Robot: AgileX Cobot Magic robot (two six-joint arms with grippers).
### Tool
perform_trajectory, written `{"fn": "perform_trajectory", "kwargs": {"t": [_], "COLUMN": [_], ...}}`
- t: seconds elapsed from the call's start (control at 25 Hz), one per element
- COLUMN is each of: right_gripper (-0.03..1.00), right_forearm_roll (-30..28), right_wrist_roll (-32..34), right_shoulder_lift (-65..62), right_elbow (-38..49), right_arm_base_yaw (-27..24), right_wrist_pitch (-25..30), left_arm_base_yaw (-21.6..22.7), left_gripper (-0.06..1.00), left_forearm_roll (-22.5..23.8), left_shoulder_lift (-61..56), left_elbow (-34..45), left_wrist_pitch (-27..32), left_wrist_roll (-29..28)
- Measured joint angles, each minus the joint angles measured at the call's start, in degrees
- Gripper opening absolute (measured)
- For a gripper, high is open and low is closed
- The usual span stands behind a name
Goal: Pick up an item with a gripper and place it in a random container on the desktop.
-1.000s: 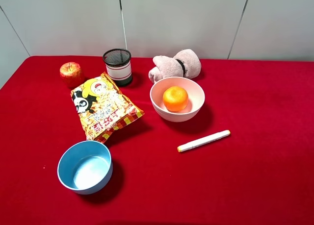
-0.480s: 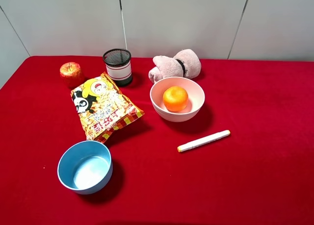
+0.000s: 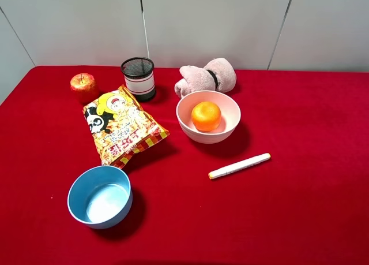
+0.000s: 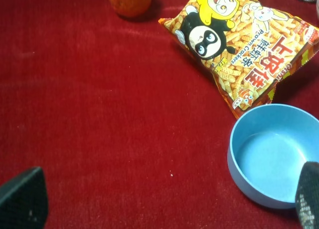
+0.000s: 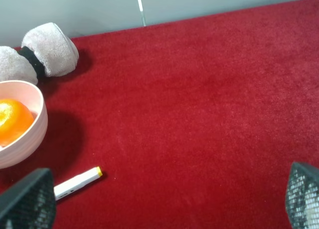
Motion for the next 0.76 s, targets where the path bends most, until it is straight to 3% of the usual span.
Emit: {"fn": "perform_trajectory", "kwargs": {"t": [0.76], "right_gripper": [0.69], "right_forearm_roll": [0.0], "right_wrist_roll": [0.0], "right_shoulder_lift": [0.0], "right_elbow": [0.0], "right_arm_base_yaw": [0.0], "right_wrist_pitch": [0.0], "left_arm_base_yaw": [0.0], "left_gripper": [0.99], "left_forearm_roll": [0.0], "left_shoulder_lift": [0.0], "left_elbow": [0.0], "left_wrist_pitch": [0.0], "left_wrist_roll": [0.0]}}
